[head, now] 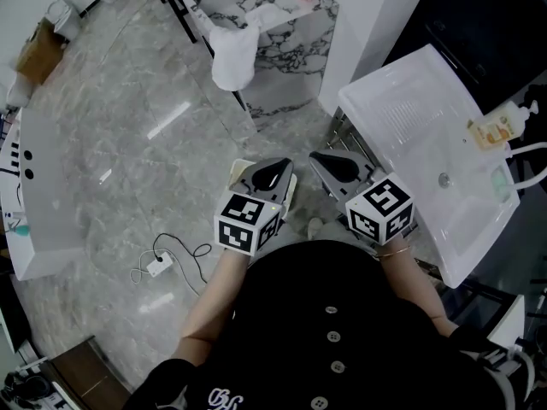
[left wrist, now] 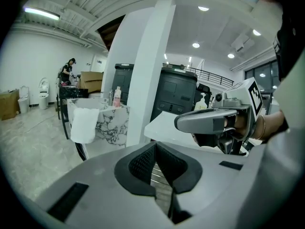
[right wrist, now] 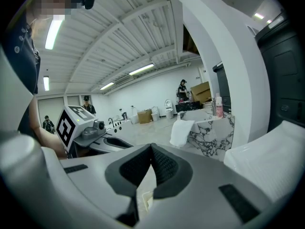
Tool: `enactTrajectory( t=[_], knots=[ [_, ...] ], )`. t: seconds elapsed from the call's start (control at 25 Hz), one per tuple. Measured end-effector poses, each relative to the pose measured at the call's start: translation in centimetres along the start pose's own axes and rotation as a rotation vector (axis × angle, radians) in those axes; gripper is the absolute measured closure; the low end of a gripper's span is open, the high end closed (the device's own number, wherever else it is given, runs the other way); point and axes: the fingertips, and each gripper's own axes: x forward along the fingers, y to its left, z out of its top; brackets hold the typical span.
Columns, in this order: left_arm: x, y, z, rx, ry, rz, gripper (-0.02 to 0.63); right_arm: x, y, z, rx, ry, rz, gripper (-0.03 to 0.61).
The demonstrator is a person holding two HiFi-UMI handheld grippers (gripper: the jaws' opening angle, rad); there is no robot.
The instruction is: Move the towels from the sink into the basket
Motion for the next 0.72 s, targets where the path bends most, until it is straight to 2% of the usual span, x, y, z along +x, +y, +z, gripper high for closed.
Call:
enactTrajectory(
  t=[0.44,0.72],
  knots=[
    [0.6,-1.0,-1.1,0.023,0.057,-0.048,0.6,0.2,0.6,-1.6,0.014,0.027,0.019,0.577],
    [0.7,-1.1,-1.2,0.009,0.054,-0.05,0.6,0.1,0.3,-2.6,0.027,0.053,0.004,0.577]
  ],
)
